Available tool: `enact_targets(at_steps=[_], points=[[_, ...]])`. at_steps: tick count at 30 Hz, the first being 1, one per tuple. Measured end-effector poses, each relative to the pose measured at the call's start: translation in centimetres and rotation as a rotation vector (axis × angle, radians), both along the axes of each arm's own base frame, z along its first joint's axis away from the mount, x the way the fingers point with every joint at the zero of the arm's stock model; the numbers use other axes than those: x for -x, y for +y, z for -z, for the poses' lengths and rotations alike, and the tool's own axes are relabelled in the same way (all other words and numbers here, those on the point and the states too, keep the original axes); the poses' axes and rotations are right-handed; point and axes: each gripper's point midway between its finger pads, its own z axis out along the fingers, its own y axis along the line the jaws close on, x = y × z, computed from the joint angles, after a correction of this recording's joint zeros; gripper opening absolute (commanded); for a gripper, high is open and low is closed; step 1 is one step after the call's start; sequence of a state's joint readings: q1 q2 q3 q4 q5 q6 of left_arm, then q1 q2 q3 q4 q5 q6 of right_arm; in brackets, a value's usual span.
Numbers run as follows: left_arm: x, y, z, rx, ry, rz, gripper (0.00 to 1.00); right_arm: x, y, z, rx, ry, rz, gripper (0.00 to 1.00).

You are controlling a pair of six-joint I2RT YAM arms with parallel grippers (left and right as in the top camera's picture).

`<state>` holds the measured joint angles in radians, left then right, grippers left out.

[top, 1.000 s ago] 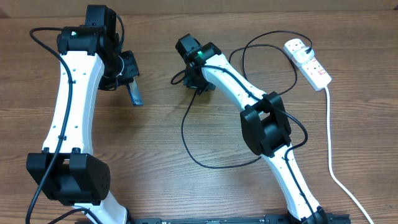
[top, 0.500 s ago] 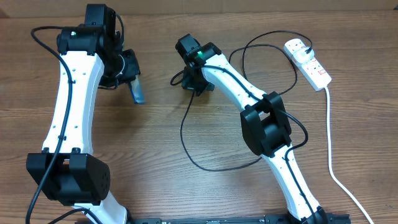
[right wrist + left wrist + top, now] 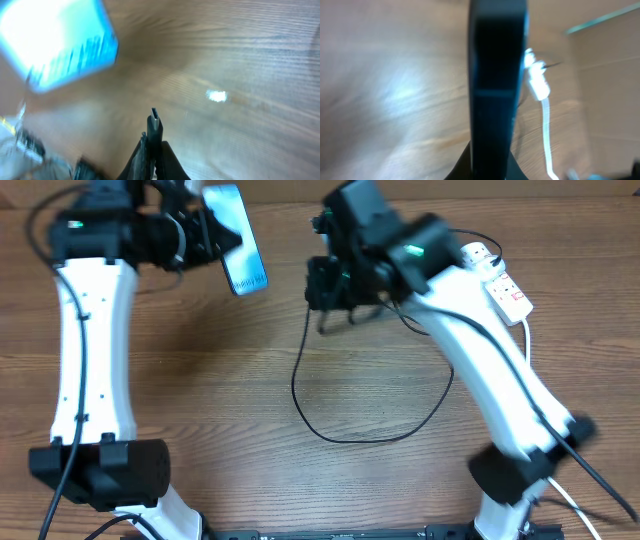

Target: Plug charger to phone and switch on socket

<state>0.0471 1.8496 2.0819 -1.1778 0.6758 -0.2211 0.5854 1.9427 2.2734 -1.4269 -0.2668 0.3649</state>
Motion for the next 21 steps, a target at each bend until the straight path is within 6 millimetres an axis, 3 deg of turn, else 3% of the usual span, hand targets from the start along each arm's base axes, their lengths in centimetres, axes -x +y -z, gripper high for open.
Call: enact_targets(at_steps=[2,4,7,12,17,21], points=[[-0.1,0.5,-2.7,0.064,-0.063,0.015,0.04,2.9,-0.9,-2.6,-0.02,-0.022,-0.066,0.04],[0.1,0.9,-4.6,0.12,-0.103,0.034,0.04,5.1,-1.0,-3.9,-0.041,-0.025,-0.139,0.04],[0.7,1.1,-6.6,0.206,-0.137,0.074,0.04,7.7,-0.2,-4.8,-0.097,-0.008,-0.28,0.04],[2.2,-0.4,-8.5,0.342,-0.15,0.18,0.04,11.1,0.9,-5.5,-0.194,0.025,-0.495,0.04],[3.0,-1.1,-9.4,0.403,-0.151,0.231,0.04,14.2,1.8,-4.2,-0.259,0.1,-0.675,0.04],[3.1,-1.2,-9.5,0.411,-0.149,0.236,0.04,16.0,2.7,-1.1,-0.287,0.191,-0.768,0.04]])
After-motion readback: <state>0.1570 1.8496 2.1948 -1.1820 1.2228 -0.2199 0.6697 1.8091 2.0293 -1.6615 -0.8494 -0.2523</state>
